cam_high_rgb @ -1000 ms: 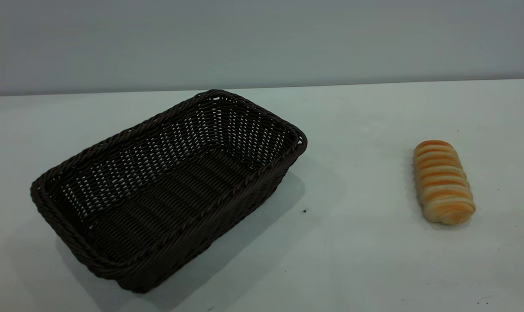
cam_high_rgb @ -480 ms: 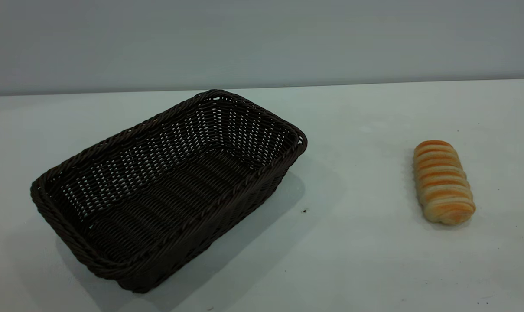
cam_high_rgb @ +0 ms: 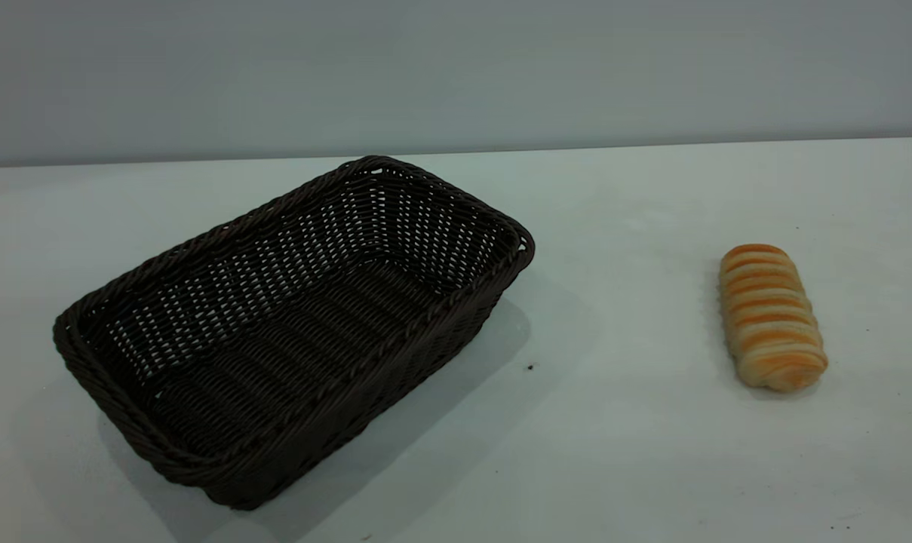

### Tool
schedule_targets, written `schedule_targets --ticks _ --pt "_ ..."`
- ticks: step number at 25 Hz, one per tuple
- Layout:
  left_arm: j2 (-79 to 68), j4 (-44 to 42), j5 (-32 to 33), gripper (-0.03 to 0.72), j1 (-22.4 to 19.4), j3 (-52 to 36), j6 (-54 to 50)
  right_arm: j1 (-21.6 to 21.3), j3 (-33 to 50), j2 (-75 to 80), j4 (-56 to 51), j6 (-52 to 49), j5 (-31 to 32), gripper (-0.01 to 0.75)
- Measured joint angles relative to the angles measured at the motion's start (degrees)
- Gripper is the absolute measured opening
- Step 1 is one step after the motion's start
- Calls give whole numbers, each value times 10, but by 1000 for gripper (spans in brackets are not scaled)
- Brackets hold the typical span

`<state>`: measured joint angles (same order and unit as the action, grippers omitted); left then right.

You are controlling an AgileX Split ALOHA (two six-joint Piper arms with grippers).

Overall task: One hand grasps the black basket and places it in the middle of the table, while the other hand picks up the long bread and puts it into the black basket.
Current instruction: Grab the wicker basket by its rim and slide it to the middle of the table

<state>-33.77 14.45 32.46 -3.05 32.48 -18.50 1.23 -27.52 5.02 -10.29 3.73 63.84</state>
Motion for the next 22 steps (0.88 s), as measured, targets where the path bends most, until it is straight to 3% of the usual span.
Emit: schedule_targets --ticks 5,10,22 --pt "-171 88 -63 536 0 0 -81 0 0 0 -1 0 0 239" --pt "-302 181 -111 604 0 0 19 0 0 0 -3 0 0 239" --pt "-514 304 -175 606 0 0 164 0 0 0 -4 0 0 239"
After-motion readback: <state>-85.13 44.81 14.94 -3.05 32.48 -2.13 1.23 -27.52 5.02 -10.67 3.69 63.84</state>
